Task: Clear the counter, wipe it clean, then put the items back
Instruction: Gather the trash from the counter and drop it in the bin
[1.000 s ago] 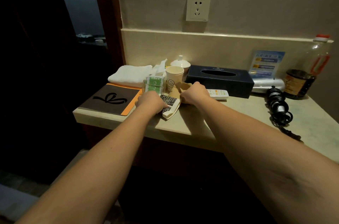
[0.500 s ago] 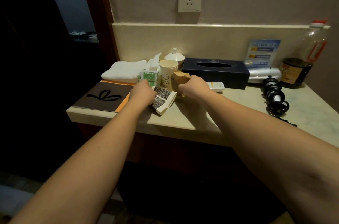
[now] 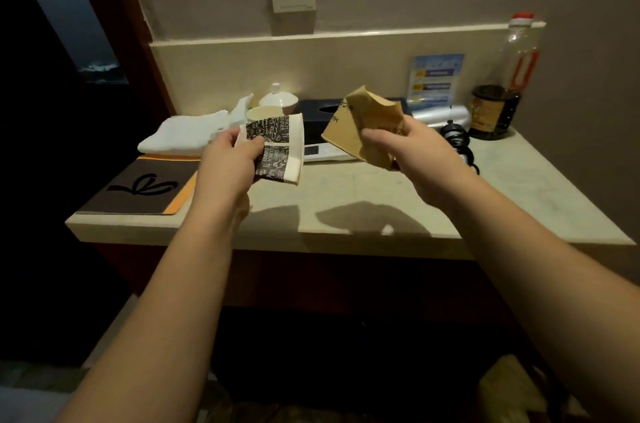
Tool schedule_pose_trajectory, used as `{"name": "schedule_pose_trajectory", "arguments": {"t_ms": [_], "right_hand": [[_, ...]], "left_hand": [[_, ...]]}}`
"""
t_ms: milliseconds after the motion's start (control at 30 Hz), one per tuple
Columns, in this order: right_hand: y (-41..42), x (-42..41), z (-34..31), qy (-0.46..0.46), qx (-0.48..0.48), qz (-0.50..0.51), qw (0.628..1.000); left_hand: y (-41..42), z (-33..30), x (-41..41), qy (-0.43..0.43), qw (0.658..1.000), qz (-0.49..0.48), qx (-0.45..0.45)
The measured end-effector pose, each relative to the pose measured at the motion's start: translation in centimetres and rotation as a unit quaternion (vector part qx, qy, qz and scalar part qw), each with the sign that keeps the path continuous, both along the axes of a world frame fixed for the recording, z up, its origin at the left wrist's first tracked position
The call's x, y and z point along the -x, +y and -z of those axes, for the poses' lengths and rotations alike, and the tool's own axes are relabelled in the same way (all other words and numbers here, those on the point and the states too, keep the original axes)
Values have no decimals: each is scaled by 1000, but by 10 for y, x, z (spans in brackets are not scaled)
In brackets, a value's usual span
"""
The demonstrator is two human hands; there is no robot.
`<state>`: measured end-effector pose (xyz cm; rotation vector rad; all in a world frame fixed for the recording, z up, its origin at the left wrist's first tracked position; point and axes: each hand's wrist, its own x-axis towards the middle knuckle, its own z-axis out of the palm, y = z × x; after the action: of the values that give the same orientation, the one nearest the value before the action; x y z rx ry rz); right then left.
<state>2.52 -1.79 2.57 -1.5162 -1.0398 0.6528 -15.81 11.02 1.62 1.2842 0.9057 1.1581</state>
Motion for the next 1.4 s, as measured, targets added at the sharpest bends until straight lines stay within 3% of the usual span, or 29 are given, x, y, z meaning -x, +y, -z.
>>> {"name": "schedule_pose_trajectory", "arguments": {"t_ms": [267,500,1033,1167,1400], "right_hand": [[-133,-26,47,93,-2,51,994],[-241,-72,83,87,26,110,990],[-461,-149,207,155,140,220,953],[-498,-157,246,169,178,256,935],[-551,-155,352,225,276,336,872]], "left_hand": [[-118,33,-55,-10,997,74,-2],[-211,66,-113,22,984,172,48],[-402,195,-227,194,937,256,135],[-426,249,-243,293,913,268,99],[-450,351,-256,414,852,280,158]]}}
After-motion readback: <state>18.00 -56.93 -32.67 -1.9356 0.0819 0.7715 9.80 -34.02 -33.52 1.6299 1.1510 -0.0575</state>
